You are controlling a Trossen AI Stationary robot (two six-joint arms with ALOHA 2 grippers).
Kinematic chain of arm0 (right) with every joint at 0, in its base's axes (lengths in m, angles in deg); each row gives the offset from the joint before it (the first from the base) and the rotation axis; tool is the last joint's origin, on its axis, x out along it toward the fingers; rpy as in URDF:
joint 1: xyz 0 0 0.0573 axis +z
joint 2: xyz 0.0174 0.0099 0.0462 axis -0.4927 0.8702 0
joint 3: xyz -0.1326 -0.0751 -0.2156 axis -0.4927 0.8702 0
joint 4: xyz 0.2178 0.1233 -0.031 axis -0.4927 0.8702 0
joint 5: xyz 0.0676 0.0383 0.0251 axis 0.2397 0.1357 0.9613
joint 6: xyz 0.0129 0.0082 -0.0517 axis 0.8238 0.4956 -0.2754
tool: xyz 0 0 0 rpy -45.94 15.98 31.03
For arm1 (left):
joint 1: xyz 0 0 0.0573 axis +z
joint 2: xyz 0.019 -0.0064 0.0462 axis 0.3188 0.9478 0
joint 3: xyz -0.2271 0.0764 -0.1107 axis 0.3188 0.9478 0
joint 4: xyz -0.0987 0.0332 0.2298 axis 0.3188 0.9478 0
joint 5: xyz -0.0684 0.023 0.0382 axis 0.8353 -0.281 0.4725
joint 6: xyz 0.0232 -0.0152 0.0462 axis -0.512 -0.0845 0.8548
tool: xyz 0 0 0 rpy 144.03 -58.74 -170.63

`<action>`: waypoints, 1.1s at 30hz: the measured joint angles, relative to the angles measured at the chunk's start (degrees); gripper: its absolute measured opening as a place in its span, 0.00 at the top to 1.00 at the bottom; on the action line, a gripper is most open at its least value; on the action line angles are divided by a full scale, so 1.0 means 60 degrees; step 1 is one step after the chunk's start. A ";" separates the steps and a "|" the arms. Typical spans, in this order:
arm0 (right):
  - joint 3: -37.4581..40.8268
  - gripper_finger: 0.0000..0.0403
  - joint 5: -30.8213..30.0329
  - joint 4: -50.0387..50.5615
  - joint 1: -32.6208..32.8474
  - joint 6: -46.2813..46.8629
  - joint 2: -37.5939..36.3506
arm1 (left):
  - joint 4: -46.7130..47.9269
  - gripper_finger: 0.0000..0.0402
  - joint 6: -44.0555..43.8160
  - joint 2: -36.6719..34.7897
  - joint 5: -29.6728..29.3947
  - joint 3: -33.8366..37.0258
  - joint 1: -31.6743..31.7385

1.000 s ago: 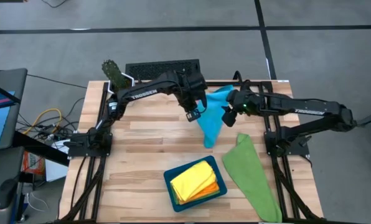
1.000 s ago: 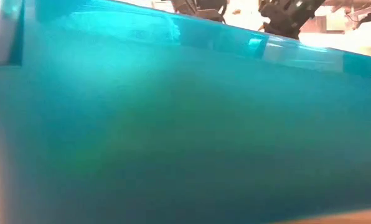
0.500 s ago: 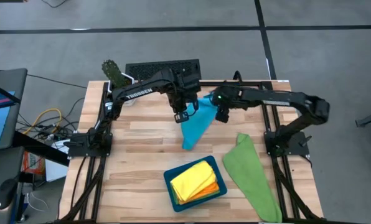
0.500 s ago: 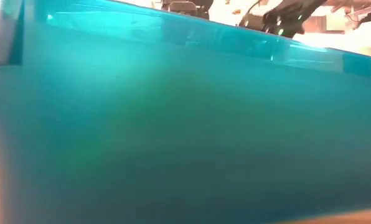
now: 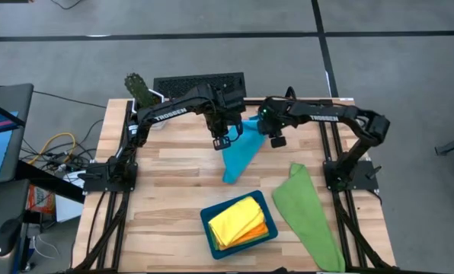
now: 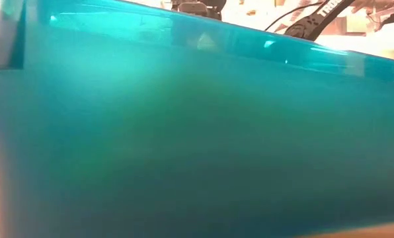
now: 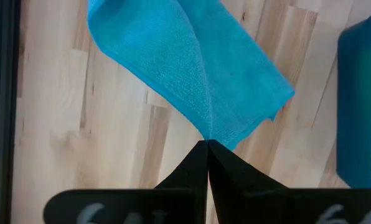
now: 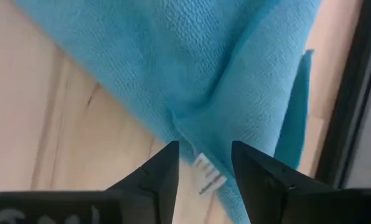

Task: Fold microfiber towels
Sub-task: Fold the blue microfiber towel

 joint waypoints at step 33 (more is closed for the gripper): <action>0.0836 0.58 0.0984 -0.1595 -0.0223 -0.0771 0.0781 | -0.0199 1.00 -0.0267 0.0011 0.0004 0.0000 0.0001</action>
